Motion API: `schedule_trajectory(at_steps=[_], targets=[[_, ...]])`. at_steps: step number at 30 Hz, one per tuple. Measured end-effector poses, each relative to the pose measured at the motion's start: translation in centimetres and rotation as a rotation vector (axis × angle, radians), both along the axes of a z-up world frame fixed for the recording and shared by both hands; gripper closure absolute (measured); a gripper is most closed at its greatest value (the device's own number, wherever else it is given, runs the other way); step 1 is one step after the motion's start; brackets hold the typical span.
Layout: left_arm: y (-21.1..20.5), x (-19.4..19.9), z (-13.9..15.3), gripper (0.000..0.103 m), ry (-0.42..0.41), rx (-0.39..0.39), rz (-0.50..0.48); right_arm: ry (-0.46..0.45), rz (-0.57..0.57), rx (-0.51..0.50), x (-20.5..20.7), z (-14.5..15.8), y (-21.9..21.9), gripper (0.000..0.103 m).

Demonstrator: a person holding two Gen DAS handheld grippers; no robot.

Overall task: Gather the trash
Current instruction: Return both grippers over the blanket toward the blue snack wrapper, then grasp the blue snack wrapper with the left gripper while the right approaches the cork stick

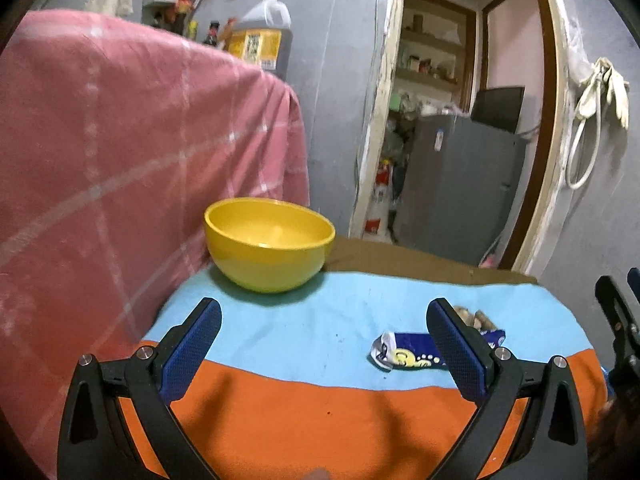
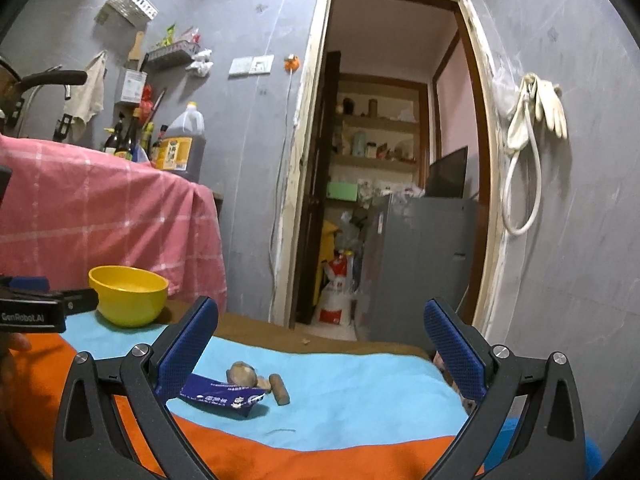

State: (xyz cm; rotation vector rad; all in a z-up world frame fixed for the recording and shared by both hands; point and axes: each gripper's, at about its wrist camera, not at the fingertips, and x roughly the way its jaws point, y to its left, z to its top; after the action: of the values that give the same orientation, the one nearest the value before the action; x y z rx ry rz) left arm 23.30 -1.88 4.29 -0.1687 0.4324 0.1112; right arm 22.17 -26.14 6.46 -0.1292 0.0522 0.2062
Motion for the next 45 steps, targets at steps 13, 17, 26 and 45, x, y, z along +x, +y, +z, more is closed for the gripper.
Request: schedule_trajectory(at_steps=[13, 17, 26, 45], targets=[[-0.3, 5.4, -3.8, 0.025, 0.299, -0.154, -0.196, 0.311, 0.024, 0.097, 5.4, -1.6, -1.7, 0.002], [-0.3, 6.6, -4.2, 0.037, 0.323, -0.208, -0.251, 0.383, 0.043, 0.122, 6.4, -2.2, -2.1, 0.018], [0.5, 7.6, -4.7, 0.088, 0.347, -0.301, -0.310, 0.599, 0.067, 0.076, 9.6, -4.1, -1.1, 0.047], [5.2, 5.3, -4.2, 0.094, 0.265, -0.454, -0.119, 0.890, 0.133, -0.065, 13.9, -6.6, 1.8, 0.076]])
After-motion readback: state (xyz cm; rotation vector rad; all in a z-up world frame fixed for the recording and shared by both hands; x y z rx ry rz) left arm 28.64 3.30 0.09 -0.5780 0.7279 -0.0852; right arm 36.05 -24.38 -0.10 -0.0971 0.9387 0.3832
